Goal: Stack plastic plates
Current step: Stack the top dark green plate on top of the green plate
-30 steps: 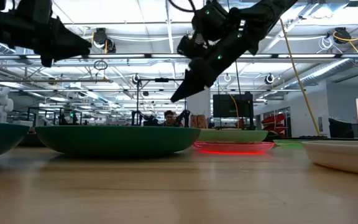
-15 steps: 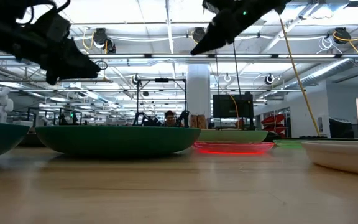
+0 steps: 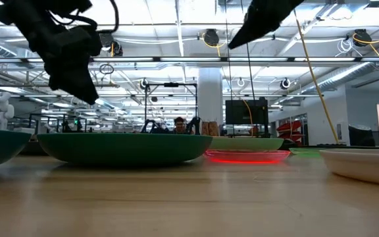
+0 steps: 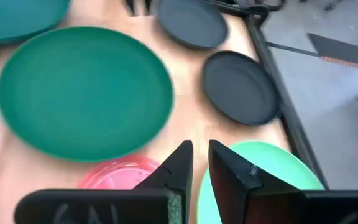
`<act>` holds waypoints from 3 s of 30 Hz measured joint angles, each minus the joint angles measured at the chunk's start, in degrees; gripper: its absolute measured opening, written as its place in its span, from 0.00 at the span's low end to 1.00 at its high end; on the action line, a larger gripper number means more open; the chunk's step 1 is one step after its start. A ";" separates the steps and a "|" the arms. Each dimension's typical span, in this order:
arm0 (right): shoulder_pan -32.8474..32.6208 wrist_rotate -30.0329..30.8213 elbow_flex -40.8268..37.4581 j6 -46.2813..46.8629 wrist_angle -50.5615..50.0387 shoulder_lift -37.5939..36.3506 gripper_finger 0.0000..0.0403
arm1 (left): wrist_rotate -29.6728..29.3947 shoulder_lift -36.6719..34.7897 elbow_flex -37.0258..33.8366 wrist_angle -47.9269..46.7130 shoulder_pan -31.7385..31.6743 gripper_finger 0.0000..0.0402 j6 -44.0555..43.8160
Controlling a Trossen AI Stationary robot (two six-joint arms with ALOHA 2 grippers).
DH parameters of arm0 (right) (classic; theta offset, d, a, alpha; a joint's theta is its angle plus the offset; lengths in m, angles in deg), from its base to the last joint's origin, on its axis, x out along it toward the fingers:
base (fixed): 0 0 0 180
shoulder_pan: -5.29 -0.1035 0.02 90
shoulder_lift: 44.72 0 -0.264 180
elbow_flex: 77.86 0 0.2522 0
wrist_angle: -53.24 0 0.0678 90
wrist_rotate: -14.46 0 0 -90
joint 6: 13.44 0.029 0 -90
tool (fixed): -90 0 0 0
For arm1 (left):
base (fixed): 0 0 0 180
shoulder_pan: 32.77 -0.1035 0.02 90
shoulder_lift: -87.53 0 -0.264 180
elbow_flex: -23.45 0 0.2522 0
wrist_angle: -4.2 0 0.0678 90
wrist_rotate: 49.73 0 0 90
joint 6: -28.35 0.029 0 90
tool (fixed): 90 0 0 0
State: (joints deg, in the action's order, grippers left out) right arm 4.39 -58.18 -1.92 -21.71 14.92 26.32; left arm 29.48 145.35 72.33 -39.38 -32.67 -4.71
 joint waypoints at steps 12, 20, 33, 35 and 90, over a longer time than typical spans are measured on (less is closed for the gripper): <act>-0.68 0.42 0.04 0.26 -2.21 -2.38 0.11 | 7.74 9.28 1.83 -3.07 -5.75 0.43 19.26; -0.68 0.40 0.04 0.30 -2.19 -2.35 0.11 | 1.81 9.84 1.83 -2.48 -5.93 0.63 22.28; -0.68 0.35 0.04 1.32 -2.87 -2.35 0.11 | 2.71 17.02 1.78 -0.07 -7.72 0.64 20.33; -0.68 0.35 0.04 1.59 -3.37 -2.35 0.11 | 2.73 18.05 1.78 -0.01 -7.96 0.64 20.33; -0.68 0.55 0.04 1.64 -4.03 -2.33 0.11 | 9.88 21.90 4.41 0.88 -11.88 0.10 13.47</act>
State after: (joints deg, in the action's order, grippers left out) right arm 3.70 -57.62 -1.88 -20.08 10.89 23.99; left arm 39.36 167.25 76.74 -38.49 -44.55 8.76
